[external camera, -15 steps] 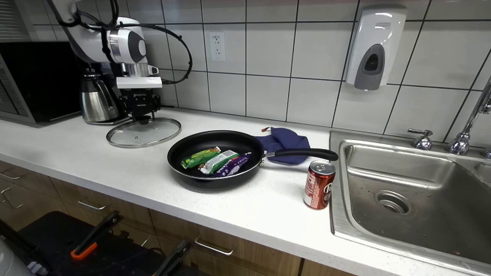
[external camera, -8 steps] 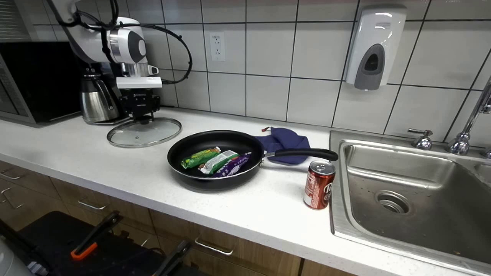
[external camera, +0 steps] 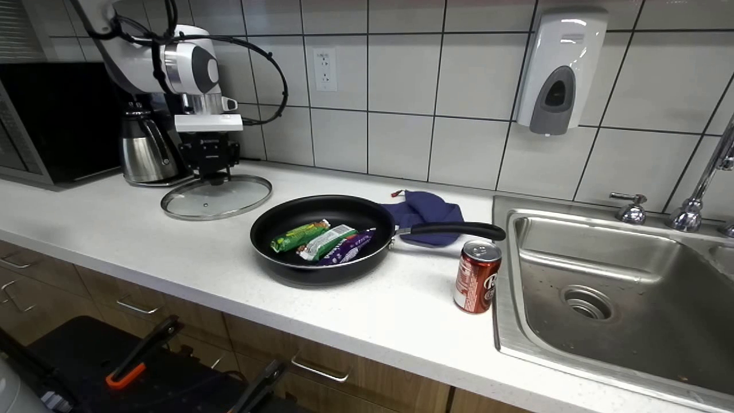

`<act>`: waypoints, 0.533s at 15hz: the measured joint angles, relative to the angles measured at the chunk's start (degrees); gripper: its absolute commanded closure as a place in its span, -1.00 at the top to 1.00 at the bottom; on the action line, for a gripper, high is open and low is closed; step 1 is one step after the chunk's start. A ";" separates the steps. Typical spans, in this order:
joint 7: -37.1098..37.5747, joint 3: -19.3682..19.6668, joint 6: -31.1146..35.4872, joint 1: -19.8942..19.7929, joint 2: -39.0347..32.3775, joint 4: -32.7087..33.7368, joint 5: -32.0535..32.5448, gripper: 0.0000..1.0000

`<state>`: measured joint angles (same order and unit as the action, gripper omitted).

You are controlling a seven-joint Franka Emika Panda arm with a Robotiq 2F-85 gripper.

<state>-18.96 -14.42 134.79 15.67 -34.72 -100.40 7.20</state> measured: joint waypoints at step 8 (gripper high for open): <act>-0.60 -0.03 1.21 -0.15 3.47 -0.69 -0.02 -0.21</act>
<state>-19.56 -14.45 136.00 15.53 -31.26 -101.09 7.18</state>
